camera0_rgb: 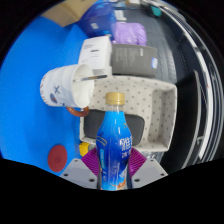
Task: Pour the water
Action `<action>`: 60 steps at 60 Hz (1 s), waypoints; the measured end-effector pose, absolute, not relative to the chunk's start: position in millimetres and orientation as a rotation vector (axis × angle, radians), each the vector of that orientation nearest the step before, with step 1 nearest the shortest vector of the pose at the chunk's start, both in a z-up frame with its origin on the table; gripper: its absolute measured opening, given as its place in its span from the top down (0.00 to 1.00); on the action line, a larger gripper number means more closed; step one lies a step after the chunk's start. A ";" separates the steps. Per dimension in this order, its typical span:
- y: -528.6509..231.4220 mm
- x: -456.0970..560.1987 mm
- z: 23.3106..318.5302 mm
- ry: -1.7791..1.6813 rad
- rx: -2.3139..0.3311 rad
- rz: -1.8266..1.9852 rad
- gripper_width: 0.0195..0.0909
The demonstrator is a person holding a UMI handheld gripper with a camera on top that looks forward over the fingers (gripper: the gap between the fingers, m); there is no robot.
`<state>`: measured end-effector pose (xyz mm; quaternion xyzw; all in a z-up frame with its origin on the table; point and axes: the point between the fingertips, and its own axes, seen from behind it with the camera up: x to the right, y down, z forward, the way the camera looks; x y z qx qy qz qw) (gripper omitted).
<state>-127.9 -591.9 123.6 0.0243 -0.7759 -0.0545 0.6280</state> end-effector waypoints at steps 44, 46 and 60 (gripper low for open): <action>-601.9 -136.3 151.5 -1.673 0.129 -0.146 0.80; -598.5 -133.5 151.0 -1.682 0.026 -0.080 0.80; -575.6 -131.0 153.7 -1.670 -0.730 0.608 0.80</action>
